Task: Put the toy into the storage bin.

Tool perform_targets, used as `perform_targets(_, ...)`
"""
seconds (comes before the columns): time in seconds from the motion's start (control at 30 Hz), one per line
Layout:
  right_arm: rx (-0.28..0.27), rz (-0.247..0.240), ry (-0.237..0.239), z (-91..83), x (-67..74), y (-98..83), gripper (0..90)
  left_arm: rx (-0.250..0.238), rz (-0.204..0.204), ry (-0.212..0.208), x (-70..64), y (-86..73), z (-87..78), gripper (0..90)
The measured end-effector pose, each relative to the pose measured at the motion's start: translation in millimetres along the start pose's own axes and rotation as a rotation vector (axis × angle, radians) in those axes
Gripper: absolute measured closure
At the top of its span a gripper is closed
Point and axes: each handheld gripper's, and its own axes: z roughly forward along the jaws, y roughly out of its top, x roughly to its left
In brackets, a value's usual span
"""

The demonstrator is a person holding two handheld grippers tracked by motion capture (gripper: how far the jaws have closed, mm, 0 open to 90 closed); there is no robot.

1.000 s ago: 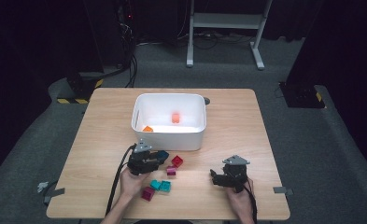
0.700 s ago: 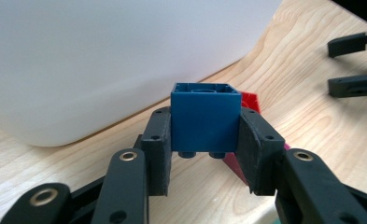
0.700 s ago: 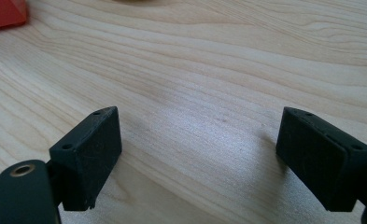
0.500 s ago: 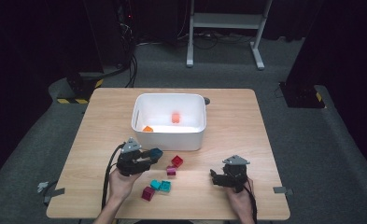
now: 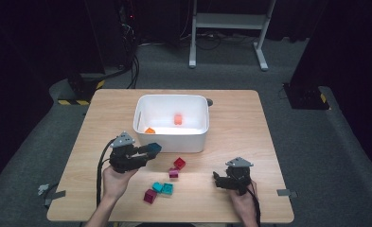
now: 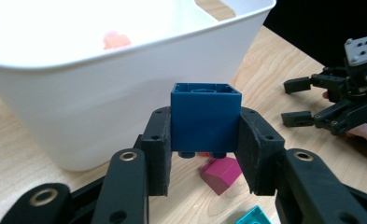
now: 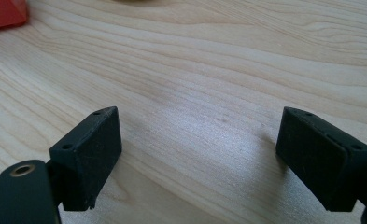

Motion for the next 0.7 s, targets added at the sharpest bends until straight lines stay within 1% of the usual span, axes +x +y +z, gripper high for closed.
perform_targets(0.23, 0.000, 0.000, 0.000, 0.0, 0.0, 0.0, 13.9, 0.015, 0.020, -0.011, -0.5, 13.1, -5.0, 58.5)
perform_targets(0.27, 0.000, 0.000, 0.000, 0.0, 0.0, 0.0, 13.9, 0.013, 0.031, -0.011, -0.1, 17.9, -7.2, 58.5)
perform_targets(0.3, 0.000, 0.000, 0.000, 0.0, 0.0, 0.0, 13.9, 0.013, 0.031, -0.011, -0.1, 17.9, -7.2, 58.5)
perform_targets(0.4, 0.000, 0.000, 0.000, 0.0, 0.0, 0.0, 13.9, -0.003, 0.037, -0.017, -0.1, 26.5, -11.3, 58.5)
perform_targets(0.5, 0.000, 0.000, 0.000, 0.0, 0.0, 0.0, 13.9, -0.021, 0.033, -0.021, 0.4, 34.8, -14.8, 58.5)
perform_targets(0.53, 0.000, 0.000, 0.000, 0.0, 0.0, 0.0, 13.9, -0.028, 0.026, -0.031, 1.7, 38.6, -15.9, 58.5)
perform_targets(0.7, 0.001, 0.002, 0.000, -0.1, 0.2, -0.1, 13.9, -0.035, 0.022, -0.033, 4.0, 43.0, -15.9, 58.5)
